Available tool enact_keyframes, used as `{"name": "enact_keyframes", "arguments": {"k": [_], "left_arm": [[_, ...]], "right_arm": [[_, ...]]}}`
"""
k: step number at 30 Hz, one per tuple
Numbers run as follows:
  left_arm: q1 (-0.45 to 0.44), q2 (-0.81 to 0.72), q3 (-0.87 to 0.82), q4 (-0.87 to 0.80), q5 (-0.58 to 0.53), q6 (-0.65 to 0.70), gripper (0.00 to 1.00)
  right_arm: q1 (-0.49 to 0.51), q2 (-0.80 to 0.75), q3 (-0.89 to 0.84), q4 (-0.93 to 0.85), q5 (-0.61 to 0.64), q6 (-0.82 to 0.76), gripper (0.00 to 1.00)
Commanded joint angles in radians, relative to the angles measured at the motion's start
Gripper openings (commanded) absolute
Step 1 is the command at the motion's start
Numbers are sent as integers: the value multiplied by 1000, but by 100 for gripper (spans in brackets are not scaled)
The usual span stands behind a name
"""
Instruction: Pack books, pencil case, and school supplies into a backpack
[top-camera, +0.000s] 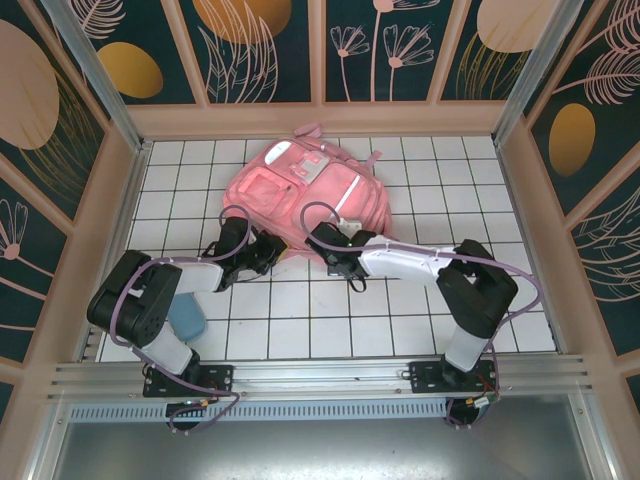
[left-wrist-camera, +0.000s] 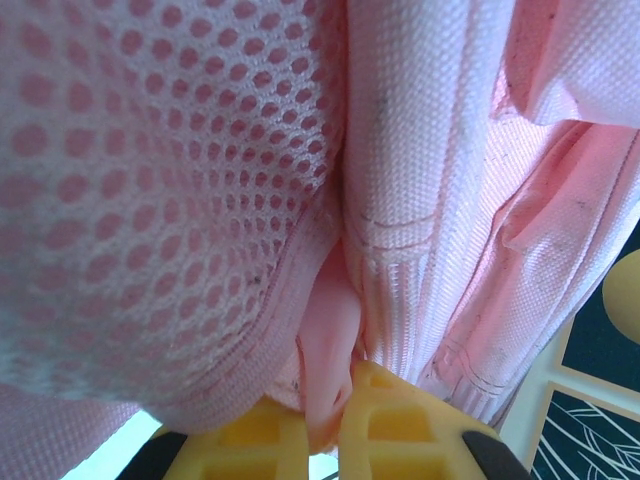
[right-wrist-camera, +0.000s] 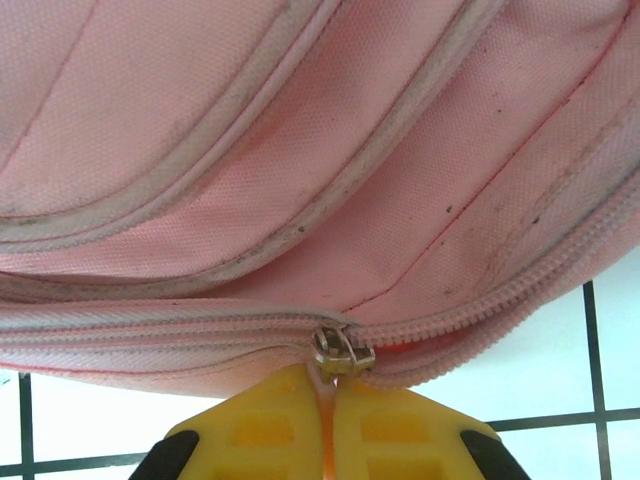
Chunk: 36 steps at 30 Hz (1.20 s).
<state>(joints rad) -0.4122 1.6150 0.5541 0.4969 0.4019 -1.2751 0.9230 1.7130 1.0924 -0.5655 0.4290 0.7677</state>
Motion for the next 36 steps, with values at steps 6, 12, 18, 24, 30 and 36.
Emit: {"name": "enact_keyframes", "arguments": {"k": [6,12,18,24,30,36], "left_arm": [[35,-25,28,-59,-90,56,0],[46,-47,37,-88,-105,82,0],[61,-32,64,-112,-116,113,0],[85,-101,89,-231,-167,156,38],[85,-218,24,-315,-192,123,65],[85,-268,-86,-178,-80,4,65]], "right_arm": [[-114,-156,-115,-111,123,-24,1],[-185,-255,-165,9,-60,-143,0],[-176,-286,-194,212,-443,-201,0],[-123,-191,-152,406,-585,-150,0],[-50,-4,33,462,-638,-161,0],[-21,100,148,453,-688,-189,0]]}}
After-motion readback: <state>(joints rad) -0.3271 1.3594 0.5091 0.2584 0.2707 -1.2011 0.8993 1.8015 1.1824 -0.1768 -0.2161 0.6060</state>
